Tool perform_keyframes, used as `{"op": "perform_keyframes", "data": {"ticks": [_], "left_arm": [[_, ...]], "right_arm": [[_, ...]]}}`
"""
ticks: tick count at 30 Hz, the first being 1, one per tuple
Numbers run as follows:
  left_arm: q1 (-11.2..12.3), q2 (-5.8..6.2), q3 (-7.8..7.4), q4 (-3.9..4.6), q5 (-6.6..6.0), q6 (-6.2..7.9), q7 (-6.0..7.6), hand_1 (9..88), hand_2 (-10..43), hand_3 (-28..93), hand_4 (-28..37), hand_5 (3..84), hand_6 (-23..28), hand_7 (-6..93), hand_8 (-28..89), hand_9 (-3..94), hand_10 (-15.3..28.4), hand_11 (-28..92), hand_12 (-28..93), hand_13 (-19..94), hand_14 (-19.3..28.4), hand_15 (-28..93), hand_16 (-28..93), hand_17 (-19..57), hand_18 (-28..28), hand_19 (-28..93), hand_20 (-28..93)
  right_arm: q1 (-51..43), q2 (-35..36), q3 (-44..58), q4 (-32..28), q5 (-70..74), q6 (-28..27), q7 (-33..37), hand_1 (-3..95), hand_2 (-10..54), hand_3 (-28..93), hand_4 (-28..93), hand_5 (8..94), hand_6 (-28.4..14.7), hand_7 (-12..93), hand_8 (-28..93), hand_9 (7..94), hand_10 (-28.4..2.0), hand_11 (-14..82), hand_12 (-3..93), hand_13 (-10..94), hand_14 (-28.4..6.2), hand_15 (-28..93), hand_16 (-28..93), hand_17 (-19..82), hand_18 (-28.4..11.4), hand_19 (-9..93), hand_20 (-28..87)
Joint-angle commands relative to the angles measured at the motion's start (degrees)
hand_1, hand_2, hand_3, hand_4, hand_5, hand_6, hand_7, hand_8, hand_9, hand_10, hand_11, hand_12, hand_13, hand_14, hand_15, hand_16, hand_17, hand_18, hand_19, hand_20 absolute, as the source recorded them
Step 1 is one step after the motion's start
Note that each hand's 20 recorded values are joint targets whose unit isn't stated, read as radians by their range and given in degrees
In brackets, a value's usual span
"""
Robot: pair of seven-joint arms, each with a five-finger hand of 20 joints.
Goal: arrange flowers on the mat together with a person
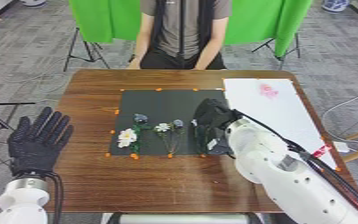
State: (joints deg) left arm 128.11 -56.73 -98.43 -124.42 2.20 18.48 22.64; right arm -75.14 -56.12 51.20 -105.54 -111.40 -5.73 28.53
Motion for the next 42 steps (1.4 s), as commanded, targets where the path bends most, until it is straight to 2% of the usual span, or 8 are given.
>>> {"op": "perform_keyframes", "data": {"ticks": [1, 5, 14, 19, 23, 28, 36, 42], "left_arm": [[1.1, -0.32, 0.21, 0.45, -0.38, 1.61, 0.02, 28.5, 11.6, 72, -28.3, 43.7, 7.1, 18.9, -12, 39.6, 14.6, 21, 8, 29, 14.4, 32, -8, -4.4, 12.8, 34, 11], [0.9, -0.38, 0.37, 0.59, -0.17, 1.49, -0.34, 28.6, 11.9, 72, -28.3, 43.8, 7.1, 19.1, -12, 39.6, 14.7, 21, 9, 29, 14.9, 34, -8, -4.7, 13.0, 34, 12], [1.2, -0.33, 0.19, 0.39, -0.2, 1.63, -0.03, 28.7, 12.3, 72, -28.3, 43.8, 7.1, 19.3, -12, 39.6, 14.8, 21, 9, 28, 15.0, 35, -9, -4.8, 13.3, 35, 12], [1.2, -0.57, 0.17, 0.4, 0.31, 0.94, -0.09, 28.7, 12.3, 72, -28.3, 43.8, 7.1, 19.3, -12, 39.6, 14.8, 21, 9, 28, 15.0, 35, -9, -4.8, 13.3, 35, 12], [1.0, -0.69, -0.17, 0.3, 0.88, 0.53, -0.04, 28.6, 12.3, 72, -28.3, 43.9, 7.2, 19.3, -12, 39.6, 14.9, 21, 9, 28, 15.1, 35, -9, -4.8, 13.3, 35, 12], [0.8, -0.75, -0.98, 0.46, 0.99, 0.41, 0.64, 28.6, 12.3, 73, -28.3, 43.8, 7.1, 19.2, -12, 39.6, 14.9, 21, 9, 28, 14.8, 34, -9, -4.8, 13.3, 35, 12], [1.7, -0.96, -2.55, 0.01, 0.64, 0.43, 2.21, 28.6, 12.2, 73, -28.3, 43.8, 7.0, 19.0, -12, 39.7, 14.8, 21, 8, 29, 14.3, 34, -9, -4.7, 13.3, 34, 12], [1.7, -0.83, -4.36, -0.06, 0.51, 0.01, 3.31, 28.6, 12.2, 72, -28.3, 43.8, 6.8, 18.9, -12, 40.4, 14.4, 21, 8, 29, 13.6, 33, -9, -4.7, 13.4, 34, 12]], "right_arm": [[-0.3, 0.5, 0.7, 0.0, -1.8, 0.0, 2.1, 53.4, -1.6, 71, -28, 58.0, -0.2, 21, -8, 56.7, -14.2, 19.4, 20.4, 49, -9.1, 50, 39, 27, -17.3, 63, 35], [-0.2, 0.7, 0.8, -0.5, -2.2, 0.0, 3.1, 47.4, -5.7, 75, -28, 58.8, 2.3, 22, -11, 57.0, -15.4, 25.4, 23.0, 46, -13.3, 59, 28, 24, -18.4, 67, 33], [-1.1, 1.1, 2.1, -2.3, -4.3, 0.7, 4.9, 43.9, -8.1, 77, -27, 60.8, 2.5, 21, -13, 54.7, -16.4, 41.5, 31.0, 43, -16.2, 66, 32, 23, -19.1, 68, 33], [-3.8, 1.9, 6.9, -5.8, -1.7, 0.1, 5.1, 42.0, -8.7, 75, -25, 61.4, 1.9, 20, -14, 53.4, -17.0, 48.2, 35.0, 42, -17.4, 68, 34, 23, -19.8, 69, 33], [-7.5, 3.9, 11.9, -9.2, 0.3, 4.8, 3.8, 39.9, -7.8, 74, -24, 58.8, 0.6, 18, -13, 55.1, -17.7, 32.5, 26.6, 42, -17.0, 62, 30, 22, -20.1, 68, 31], [-13.9, 5.8, 21.3, -13.3, 10.5, 10.4, 2.6, 37.1, -4.9, 73, -24, 59.1, -0.1, 17, -13, 56.9, -17.6, 30.1, 25.7, 44, -16.9, 62, 28, 23, -20.1, 68, 30], [-24.7, 2.7, 37.8, -13.2, 50.9, 15.8, -14.4, 33.2, 1.6, 71, -23, 54.1, -2.2, 15, -11, 54.2, -18.3, 19.3, 21.2, 42, -17.0, 58, 25, 22, -19.2, 68, 29], [-27.5, 3.0, 40.5, -12.2, 60.2, 15.6, -21.4, 28.1, 7.1, 69, -23, 52.0, -2.1, 15, -11, 51.5, -18.2, 12.9, 18.2, 41, -16.0, 46, 19, 19, -18.1, 59, 24]]}}
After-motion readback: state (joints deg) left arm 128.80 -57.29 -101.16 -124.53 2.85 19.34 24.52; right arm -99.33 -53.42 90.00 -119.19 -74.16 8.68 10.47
